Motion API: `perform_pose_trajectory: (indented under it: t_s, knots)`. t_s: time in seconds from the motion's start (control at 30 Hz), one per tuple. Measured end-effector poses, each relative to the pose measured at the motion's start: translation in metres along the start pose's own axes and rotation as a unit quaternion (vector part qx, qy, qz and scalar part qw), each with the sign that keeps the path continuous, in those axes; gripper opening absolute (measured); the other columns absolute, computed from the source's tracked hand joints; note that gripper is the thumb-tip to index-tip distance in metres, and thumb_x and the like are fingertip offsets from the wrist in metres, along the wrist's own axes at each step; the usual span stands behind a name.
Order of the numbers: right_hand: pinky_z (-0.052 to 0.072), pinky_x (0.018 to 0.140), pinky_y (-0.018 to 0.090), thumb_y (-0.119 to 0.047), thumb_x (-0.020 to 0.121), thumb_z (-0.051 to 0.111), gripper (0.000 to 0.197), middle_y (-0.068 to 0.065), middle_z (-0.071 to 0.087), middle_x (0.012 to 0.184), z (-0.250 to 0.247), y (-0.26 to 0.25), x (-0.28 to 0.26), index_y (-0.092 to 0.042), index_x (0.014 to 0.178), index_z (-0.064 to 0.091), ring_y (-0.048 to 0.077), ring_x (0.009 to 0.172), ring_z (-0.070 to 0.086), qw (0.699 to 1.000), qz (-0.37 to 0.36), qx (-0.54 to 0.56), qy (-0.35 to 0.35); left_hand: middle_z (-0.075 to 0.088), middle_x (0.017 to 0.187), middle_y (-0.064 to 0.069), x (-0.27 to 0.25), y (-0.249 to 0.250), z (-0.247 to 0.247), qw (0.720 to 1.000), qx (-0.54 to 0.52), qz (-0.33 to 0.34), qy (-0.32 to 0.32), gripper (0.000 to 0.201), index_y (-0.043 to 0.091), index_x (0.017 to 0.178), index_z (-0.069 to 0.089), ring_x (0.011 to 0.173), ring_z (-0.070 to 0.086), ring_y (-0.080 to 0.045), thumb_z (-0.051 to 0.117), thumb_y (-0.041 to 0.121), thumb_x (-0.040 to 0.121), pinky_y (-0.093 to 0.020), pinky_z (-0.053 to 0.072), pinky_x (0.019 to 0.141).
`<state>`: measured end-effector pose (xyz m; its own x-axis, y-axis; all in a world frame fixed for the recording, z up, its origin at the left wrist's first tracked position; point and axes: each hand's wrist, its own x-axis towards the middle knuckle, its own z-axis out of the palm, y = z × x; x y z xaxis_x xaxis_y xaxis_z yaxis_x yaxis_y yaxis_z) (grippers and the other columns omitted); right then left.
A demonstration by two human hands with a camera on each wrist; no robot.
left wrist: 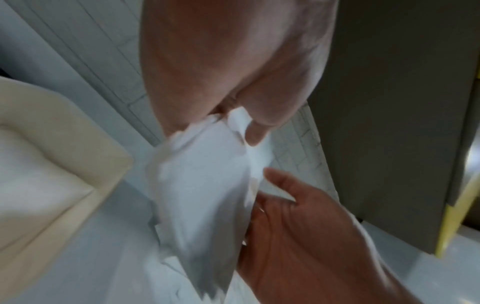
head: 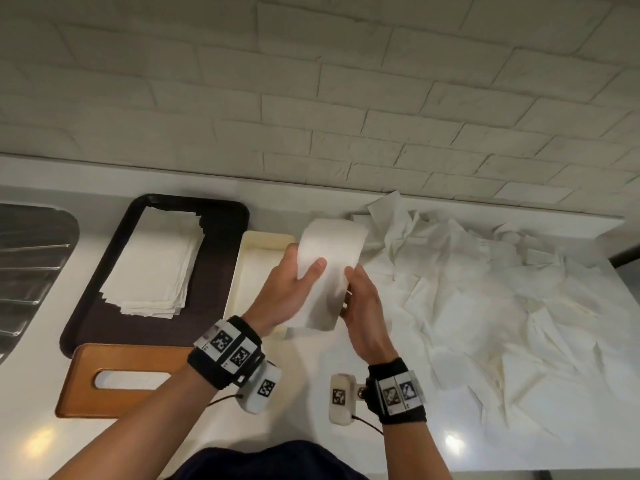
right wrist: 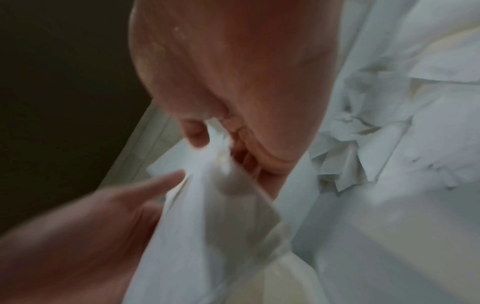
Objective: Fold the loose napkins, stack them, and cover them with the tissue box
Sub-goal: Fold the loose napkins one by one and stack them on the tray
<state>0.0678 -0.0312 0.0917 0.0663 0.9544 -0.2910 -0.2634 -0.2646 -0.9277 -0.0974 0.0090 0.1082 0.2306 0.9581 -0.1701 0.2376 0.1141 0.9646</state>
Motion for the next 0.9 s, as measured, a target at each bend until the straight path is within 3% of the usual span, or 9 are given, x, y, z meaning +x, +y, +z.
perform_pose_trajectory:
  t_s: [0.07,0.13,0.23,0.33,0.47,0.57,0.67,0.8,0.9]
  knots:
    - [0.03,0.13,0.042,-0.048,0.111,0.053,0.062,-0.012,0.037,0.168,0.007,0.01,-0.004,-0.024,0.167,0.037,0.011,0.155,0.037,0.997,0.023,-0.06,0.033,0.072,0.116,0.004,-0.004,-0.003,0.01,1.0,-0.008,-0.016,-0.003,0.038,0.023,0.13,0.047,0.105,0.071,-0.006,0.054,0.054,0.108,-0.041,0.059,0.096]
    - [0.027,0.132,0.04,-0.043,0.113,0.051,0.067,-0.015,0.029,0.172,0.015,0.017,-0.005,-0.024,0.171,0.025,0.007,0.158,0.031,0.993,0.014,-0.114,0.038,0.072,0.115,-0.002,-0.006,-0.008,0.013,1.0,-0.019,-0.014,0.013,0.036,0.022,0.128,0.046,0.107,0.072,-0.014,0.053,0.053,0.109,-0.05,0.059,0.098]
    - [0.055,0.103,0.037,-0.029,0.112,0.053,0.046,-0.005,0.074,0.13,0.028,0.02,-0.006,-0.036,0.156,0.041,0.011,0.117,0.071,0.988,-0.059,-0.133,0.051,0.072,0.113,0.004,-0.004,-0.013,0.001,0.993,-0.039,0.032,0.107,0.013,0.025,0.122,0.054,0.106,0.071,-0.012,0.055,0.031,0.112,-0.044,0.059,0.094]
    - [0.058,0.073,0.033,-0.021,0.108,0.064,0.065,0.008,0.072,0.089,0.041,0.023,-0.011,-0.044,0.157,0.027,0.024,0.077,0.07,0.978,-0.12,-0.166,0.029,0.073,0.119,0.0,0.003,-0.012,-0.023,0.981,-0.094,0.052,0.161,0.023,0.03,0.129,0.052,0.112,0.073,-0.021,0.061,0.022,0.109,-0.045,0.061,0.093]
    - [0.041,0.056,0.02,-0.005,0.105,0.062,0.048,-0.011,0.058,0.067,0.065,0.027,-0.004,-0.036,0.136,0.044,0.011,0.054,0.052,0.947,-0.169,-0.273,0.008,0.077,0.124,-0.003,0.019,-0.013,-0.063,0.975,-0.114,0.072,0.175,0.054,0.043,0.147,0.045,0.115,0.074,-0.018,0.063,0.011,0.107,-0.039,0.059,0.096]
    - [0.043,0.062,0.019,-0.008,0.108,0.055,0.029,0.006,0.07,0.096,0.084,0.039,0.019,-0.031,0.127,0.051,0.014,0.07,0.062,0.918,-0.118,-0.378,-0.026,0.072,0.125,0.002,0.028,-0.015,-0.091,0.972,0.0,0.08,0.222,0.056,0.033,0.15,0.047,0.107,0.07,-0.005,0.064,0.007,0.104,-0.026,0.056,0.095]
    - [0.057,0.089,0.034,-0.004,0.106,0.054,0.038,0.024,0.061,0.126,0.101,0.047,0.038,-0.011,0.143,0.046,0.036,0.108,0.069,0.864,-0.023,-0.494,-0.088,0.065,0.136,-0.002,0.032,-0.024,-0.106,0.956,0.176,0.076,0.224,0.04,0.021,0.139,0.062,0.121,0.064,-0.019,0.069,0.01,0.101,-0.037,0.054,0.103]
    - [0.051,0.106,0.038,0.0,0.105,0.054,0.041,0.023,0.047,0.143,0.117,0.056,0.046,0.007,0.145,0.044,0.034,0.129,0.056,0.759,-0.019,-0.637,-0.136,0.071,0.122,0.001,0.032,-0.036,-0.107,0.931,0.334,0.097,0.108,0.019,0.024,0.114,0.072,0.117,0.066,-0.02,0.067,0.011,0.101,-0.038,0.053,0.101]
    - [0.052,0.104,0.036,-0.001,0.107,0.051,0.039,0.021,0.05,0.143,0.12,0.06,0.047,0.005,0.145,0.046,0.031,0.127,0.058,0.733,-0.035,-0.668,-0.124,0.065,0.13,0.003,0.038,-0.04,-0.098,0.883,0.461,0.078,-0.033,0.021,0.03,0.114,0.066,0.126,0.061,-0.02,0.068,0.013,0.101,-0.036,0.049,0.104]
